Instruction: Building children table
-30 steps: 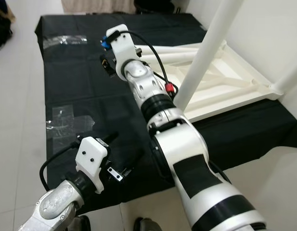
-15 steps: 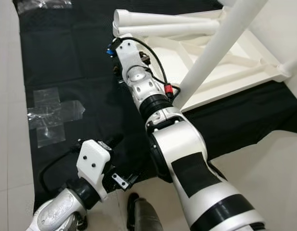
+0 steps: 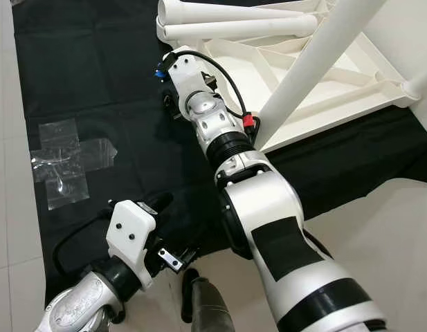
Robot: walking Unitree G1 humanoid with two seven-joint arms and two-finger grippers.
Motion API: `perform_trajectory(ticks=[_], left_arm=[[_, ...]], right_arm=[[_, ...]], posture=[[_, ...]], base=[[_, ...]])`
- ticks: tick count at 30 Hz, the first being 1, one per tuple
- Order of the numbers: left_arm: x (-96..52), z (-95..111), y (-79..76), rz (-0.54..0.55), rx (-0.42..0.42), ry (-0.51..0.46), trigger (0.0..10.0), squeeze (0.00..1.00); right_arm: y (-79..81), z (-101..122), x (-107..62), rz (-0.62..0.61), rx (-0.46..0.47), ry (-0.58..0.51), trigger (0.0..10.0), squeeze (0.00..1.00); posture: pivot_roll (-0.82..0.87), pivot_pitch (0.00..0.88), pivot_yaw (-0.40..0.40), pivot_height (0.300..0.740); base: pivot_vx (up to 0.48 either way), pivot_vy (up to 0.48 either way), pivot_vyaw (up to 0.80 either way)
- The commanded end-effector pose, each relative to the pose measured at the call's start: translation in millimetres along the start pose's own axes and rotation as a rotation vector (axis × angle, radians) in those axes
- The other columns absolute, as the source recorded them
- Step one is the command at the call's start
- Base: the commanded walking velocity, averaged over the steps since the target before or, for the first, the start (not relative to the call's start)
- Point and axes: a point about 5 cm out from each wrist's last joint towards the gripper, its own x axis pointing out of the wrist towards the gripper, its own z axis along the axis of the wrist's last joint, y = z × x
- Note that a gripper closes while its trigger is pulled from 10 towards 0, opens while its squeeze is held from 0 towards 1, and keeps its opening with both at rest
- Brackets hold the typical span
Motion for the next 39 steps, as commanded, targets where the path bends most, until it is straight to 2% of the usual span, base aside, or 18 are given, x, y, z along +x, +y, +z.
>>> perform_trajectory(ticks=[1,2,3,15,21,27,29,31,33,35,39], left_arm=[[-0.7,-0.4,-5.9,-0.017,-0.012,0.008,10.0,0.00],[-0.2,-0.1,-5.2,-0.015,-0.009,0.008,10.0,0.00],[0.1,0.1,-4.6,-0.013,-0.007,0.007,10.0,0.00],[2.0,0.5,1.0,-0.001,0.013,0.010,10.0,0.00],[3.2,1.7,3.3,0.002,0.026,0.004,10.0,0.00],[5.4,2.8,7.0,0.007,0.044,-0.003,10.0,0.00],[8.0,2.5,9.9,0.010,0.053,-0.005,10.0,0.00],[8.0,2.5,9.9,0.010,0.053,-0.005,10.0,0.00],[10.2,1.6,12.8,0.015,0.058,-0.006,10.0,0.00],[10.5,1.4,14.3,0.017,0.062,-0.007,10.0,0.00],[10.5,1.9,17.0,0.019,0.072,-0.011,10.0,0.00]], right_arm=[[13.7,-27.6,1.3,0.088,0.009,0.118,5.1,0.00],[12.5,-27.2,1.2,0.090,0.018,0.116,3.3,0.00],[11.3,-26.9,1.0,0.091,0.029,0.114,0.0,0.00],[7.7,-19.0,0.5,0.115,0.038,0.076,0.0,0.00],[10.0,-4.3,0.0,0.165,0.059,-0.001,0.0,0.00],[18.3,10.4,-2.2,0.297,0.052,-0.085,0.0,0.00],[23.0,13.0,-3.9,0.380,0.028,-0.108,0.0,0.00],[23.0,13.0,-3.9,0.380,0.028,-0.108,0.0,0.00],[27.1,10.4,-6.1,0.482,-0.003,-0.119,0.0,0.00],[27.1,6.7,-7.5,0.529,-0.033,-0.115,0.0,0.00],[16.0,-3.2,-10.6,0.572,-0.059,-0.093,0.0,0.00]], posture=[[-0.02,0.398,-0.199,0.740],[-0.02,0.396,-0.196,0.740],[-0.02,0.396,-0.196,0.740],[-0.01,0.391,-0.186,0.740],[-0.01,0.382,-0.184,0.740],[-0.01,0.370,-0.178,0.740],[-0.01,0.365,-0.175,0.740],[-0.01,0.365,-0.175,0.740],[-0.01,0.361,-0.172,0.740],[-0.01,0.357,-0.170,0.740],[-0.01,0.347,-0.161,0.740]], base=[[0.000,0.000,0.00],[0.000,0.000,0.00],[0.000,0.000,0.00],[0.000,0.000,0.00],[0.000,0.000,0.00],[0.000,0.000,0.00],[0.000,0.000,0.00],[0.000,0.000,0.00],[0.000,0.000,0.00],[0.000,0.000,0.00],[0.000,0.000,0.00]])
